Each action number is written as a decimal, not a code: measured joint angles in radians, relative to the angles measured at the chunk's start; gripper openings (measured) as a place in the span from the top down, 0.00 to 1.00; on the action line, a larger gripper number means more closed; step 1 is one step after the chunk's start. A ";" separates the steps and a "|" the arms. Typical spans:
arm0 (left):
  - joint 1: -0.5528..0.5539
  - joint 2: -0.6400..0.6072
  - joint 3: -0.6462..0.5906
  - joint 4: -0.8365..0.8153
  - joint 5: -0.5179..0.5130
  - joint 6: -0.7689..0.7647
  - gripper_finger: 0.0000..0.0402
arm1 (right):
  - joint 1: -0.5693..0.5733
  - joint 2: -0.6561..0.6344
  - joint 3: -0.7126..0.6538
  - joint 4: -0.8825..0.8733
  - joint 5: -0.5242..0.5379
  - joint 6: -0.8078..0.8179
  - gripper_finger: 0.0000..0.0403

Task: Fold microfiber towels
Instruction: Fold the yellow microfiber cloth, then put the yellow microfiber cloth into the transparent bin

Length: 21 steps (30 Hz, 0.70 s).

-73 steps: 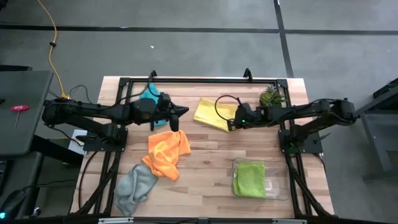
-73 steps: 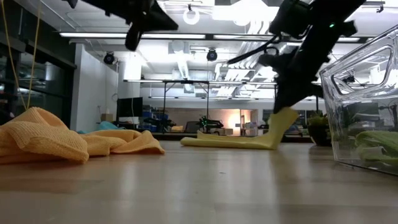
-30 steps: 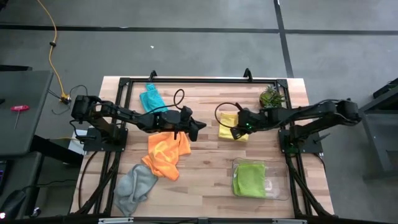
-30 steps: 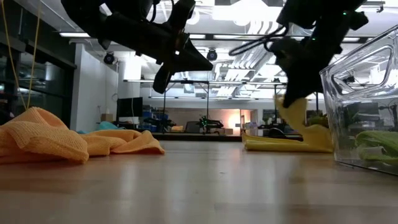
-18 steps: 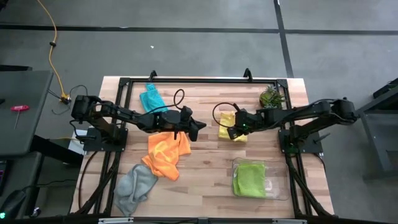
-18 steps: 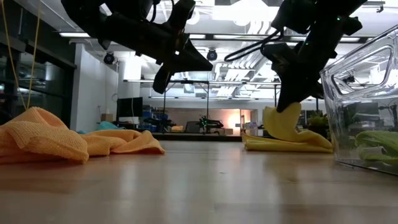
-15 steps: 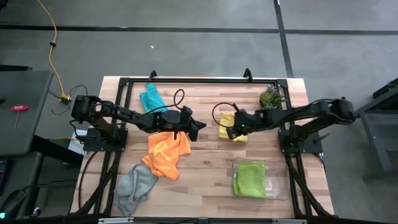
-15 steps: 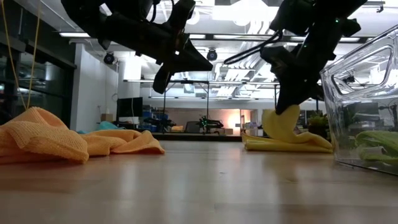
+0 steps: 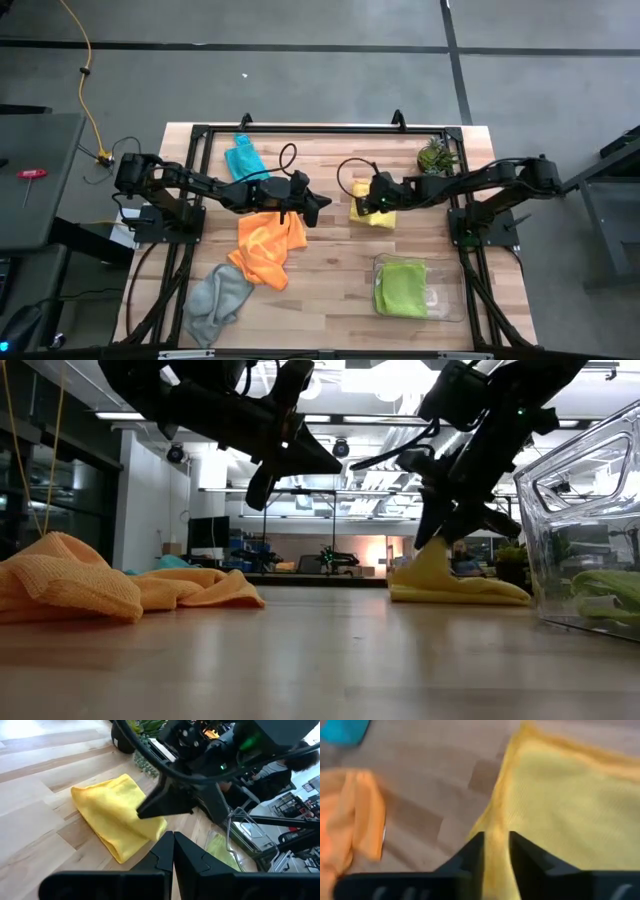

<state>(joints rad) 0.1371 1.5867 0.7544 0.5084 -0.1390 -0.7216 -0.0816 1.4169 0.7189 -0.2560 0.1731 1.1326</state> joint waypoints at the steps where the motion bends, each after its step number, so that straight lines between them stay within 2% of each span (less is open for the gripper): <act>1: 0.000 0.000 0.000 -0.003 0.000 0.000 1.00 | -0.005 0.000 0.000 -0.001 0.028 0.021 0.76; 4: 0.000 0.000 0.000 -0.008 0.000 0.000 1.00 | -0.028 -0.009 0.000 -0.004 0.073 0.062 0.63; 9: 0.000 0.000 0.000 -0.015 0.001 0.000 1.00 | -0.058 -0.074 0.001 -0.050 0.048 -0.010 0.48; 13: 0.000 0.000 0.000 -0.018 0.002 0.000 1.00 | -0.049 -0.136 0.002 -0.288 0.018 0.077 0.46; 16: 0.000 0.000 0.000 -0.019 0.000 0.000 1.00 | -0.022 -0.143 0.001 -0.459 0.035 0.155 0.45; 18: 0.000 0.000 0.000 -0.019 0.000 0.001 1.00 | -0.009 -0.137 -0.002 -0.492 0.058 0.195 0.45; 21: 0.000 0.000 0.000 -0.018 0.000 0.013 1.00 | -0.008 -0.129 -0.030 -0.423 0.055 0.227 0.45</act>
<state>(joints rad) 0.1368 1.5864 0.7544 0.4900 -0.1390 -0.7084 -0.0893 1.2882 0.6890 -0.6788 0.2282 1.3599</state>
